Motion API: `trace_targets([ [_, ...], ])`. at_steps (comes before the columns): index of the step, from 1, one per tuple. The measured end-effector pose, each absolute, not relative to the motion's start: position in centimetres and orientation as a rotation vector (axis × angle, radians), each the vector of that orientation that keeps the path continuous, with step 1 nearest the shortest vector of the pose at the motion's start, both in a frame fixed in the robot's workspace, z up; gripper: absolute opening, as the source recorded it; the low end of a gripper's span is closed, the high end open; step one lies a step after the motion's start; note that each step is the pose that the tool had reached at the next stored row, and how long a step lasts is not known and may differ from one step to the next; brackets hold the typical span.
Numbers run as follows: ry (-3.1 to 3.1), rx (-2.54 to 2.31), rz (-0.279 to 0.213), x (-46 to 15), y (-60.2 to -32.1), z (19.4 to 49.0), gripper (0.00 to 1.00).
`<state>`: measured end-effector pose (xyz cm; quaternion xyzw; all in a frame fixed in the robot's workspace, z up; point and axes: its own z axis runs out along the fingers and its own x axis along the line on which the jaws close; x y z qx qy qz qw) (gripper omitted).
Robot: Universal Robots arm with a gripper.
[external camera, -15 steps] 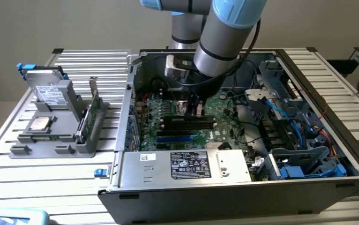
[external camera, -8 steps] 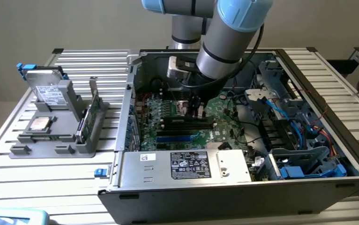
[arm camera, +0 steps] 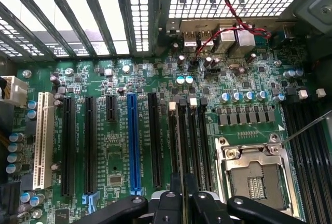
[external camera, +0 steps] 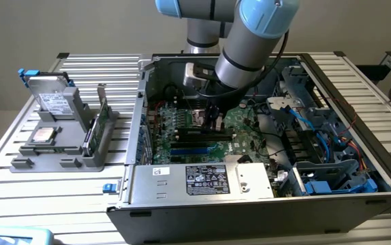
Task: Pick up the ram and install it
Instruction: 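Insert the ram into the slot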
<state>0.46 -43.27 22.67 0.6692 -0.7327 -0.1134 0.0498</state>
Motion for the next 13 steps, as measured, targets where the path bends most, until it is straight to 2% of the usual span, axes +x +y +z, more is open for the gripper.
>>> trace_targets([
  [13, -2.224, 2.041, -0.347, 0.61, -43.27, 22.57, 0.15],
])
